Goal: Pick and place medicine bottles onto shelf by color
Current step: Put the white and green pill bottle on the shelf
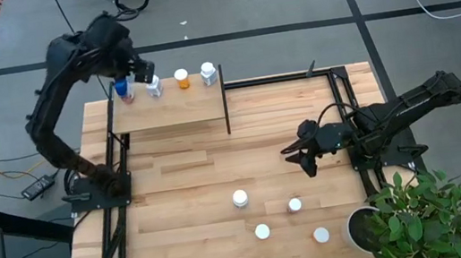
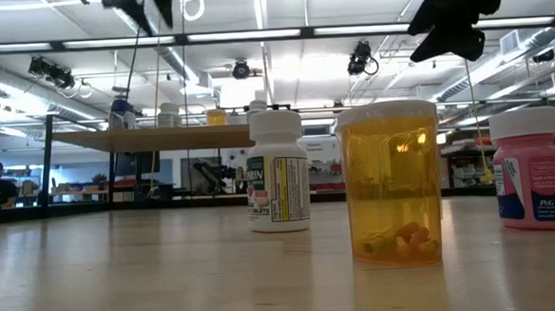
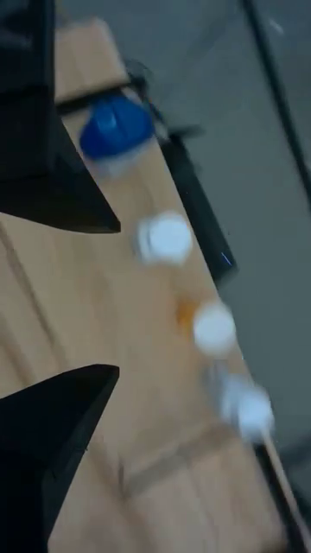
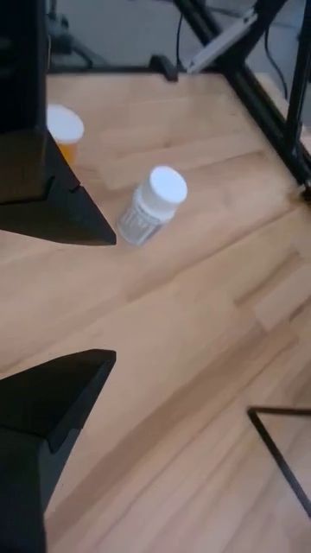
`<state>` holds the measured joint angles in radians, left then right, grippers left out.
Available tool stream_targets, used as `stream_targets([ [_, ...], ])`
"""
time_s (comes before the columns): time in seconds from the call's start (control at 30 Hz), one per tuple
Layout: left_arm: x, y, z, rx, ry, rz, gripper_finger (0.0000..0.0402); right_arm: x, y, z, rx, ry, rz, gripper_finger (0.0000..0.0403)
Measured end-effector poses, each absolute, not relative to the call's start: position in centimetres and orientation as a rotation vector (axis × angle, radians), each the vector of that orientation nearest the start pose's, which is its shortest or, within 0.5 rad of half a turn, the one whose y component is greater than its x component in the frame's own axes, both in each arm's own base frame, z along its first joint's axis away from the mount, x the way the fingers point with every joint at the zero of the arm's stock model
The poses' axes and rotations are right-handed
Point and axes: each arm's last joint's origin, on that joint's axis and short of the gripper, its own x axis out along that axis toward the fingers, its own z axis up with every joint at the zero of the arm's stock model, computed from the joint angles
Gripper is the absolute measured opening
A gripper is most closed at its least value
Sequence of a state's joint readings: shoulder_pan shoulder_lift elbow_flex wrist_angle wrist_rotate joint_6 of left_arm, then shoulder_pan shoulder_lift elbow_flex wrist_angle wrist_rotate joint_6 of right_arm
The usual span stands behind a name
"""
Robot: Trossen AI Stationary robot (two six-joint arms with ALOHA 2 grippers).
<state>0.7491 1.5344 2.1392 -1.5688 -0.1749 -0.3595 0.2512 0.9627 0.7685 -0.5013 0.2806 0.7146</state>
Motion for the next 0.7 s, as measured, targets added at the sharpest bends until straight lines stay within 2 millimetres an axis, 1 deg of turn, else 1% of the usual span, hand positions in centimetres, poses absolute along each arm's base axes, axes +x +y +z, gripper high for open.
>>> stream_targets([
  [0.07,16.9,14.0,49.0,-0.559,0.733,0.949,0.0262,19.2,4.2,27.0,0.518,0.633,-0.251,0.0216],
  [0.13,17.3,12.1,49.6,-0.529,0.704,0.871,0.0258,19.5,4.3,26.6,0.51,0.663,-0.231,0.0216],
  [0.27,19.1,9.1,49.9,-0.492,0.695,0.724,0.025,20.8,4.8,26.0,0.466,0.681,-0.154,0.0216],
  [0.4,20.6,6.3,49.9,-0.423,0.693,0.606,0.0245,23.0,5.4,26.1,0.45,0.675,-0.135,0.0221],
  [0.5,22.7,4.4,49.1,-0.348,0.656,0.501,0.0245,25.3,6.0,26.9,0.415,0.681,-0.124,0.0238],
  [0.57,23.5,3.5,47.9,-0.306,0.666,0.448,0.0244,27.1,6.4,27.4,0.398,0.683,-0.119,0.0256],
  [0.63,23.7,2.6,46.7,-0.292,0.652,0.41,0.0244,29.0,6.9,28.0,0.392,0.689,-0.127,0.0276],
  [0.7,23.6,1.8,44.9,-0.287,0.652,0.38,0.0244,30.8,7.3,28.3,0.386,0.716,-0.14,0.0295],
])
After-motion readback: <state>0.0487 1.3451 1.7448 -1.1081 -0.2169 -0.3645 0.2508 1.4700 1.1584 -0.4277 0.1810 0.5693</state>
